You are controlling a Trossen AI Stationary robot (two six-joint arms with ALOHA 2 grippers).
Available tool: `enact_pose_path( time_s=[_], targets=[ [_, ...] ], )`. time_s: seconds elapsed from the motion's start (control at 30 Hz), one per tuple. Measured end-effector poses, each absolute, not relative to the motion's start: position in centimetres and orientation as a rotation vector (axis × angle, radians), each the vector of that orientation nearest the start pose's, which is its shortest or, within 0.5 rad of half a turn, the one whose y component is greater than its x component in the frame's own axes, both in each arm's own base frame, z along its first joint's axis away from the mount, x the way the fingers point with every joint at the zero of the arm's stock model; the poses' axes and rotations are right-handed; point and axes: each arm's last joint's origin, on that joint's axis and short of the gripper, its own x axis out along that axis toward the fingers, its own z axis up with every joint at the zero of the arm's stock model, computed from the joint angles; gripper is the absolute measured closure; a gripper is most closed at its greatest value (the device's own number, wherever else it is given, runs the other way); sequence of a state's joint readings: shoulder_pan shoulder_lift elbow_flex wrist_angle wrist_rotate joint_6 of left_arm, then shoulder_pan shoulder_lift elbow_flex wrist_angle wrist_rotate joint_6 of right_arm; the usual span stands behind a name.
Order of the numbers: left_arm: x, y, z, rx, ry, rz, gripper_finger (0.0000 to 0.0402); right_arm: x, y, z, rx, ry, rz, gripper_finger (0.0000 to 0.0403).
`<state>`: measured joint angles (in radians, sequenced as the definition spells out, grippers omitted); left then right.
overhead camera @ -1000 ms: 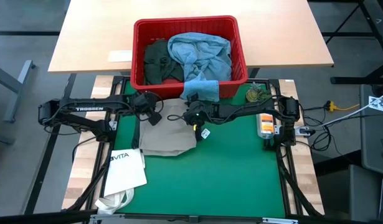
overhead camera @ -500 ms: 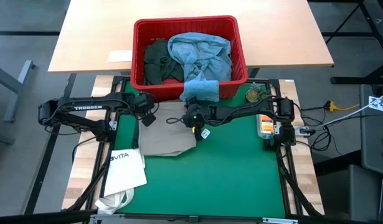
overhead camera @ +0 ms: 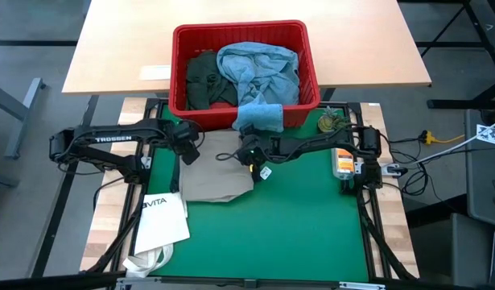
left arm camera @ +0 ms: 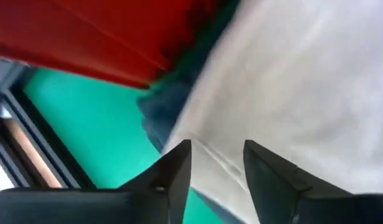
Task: Fold Laundry from Bin
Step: Stack the folded brown shorts on top of the folded dark blue pants, then fold the light blue pants
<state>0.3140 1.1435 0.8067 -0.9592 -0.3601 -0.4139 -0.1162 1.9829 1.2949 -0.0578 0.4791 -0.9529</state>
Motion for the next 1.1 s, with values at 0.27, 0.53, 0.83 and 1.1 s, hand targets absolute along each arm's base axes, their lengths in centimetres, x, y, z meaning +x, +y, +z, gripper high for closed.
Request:
enact_pose_path(
  time_s=[0.27,0.53,0.83,1.1],
  targets=[
    [16.4,6.3,26.1,-0.354,1.297,0.880,0.0257,41.4,-5.4,19.3,-1.029,0.915,-0.191,0.0212],
    [16.9,5.6,28.3,-0.460,1.256,0.791,0.0287,40.9,-3.4,21.3,-1.068,0.884,-0.191,0.0212],
    [19.6,1.7,27.5,-0.607,1.104,0.553,0.0328,40.5,2.6,21.2,-1.071,0.799,0.049,0.0212],
    [20.5,-2.6,24.2,-0.595,1.032,0.399,0.0354,39.9,6.3,20.9,-1.090,0.761,0.200,0.0212]
  ],
)
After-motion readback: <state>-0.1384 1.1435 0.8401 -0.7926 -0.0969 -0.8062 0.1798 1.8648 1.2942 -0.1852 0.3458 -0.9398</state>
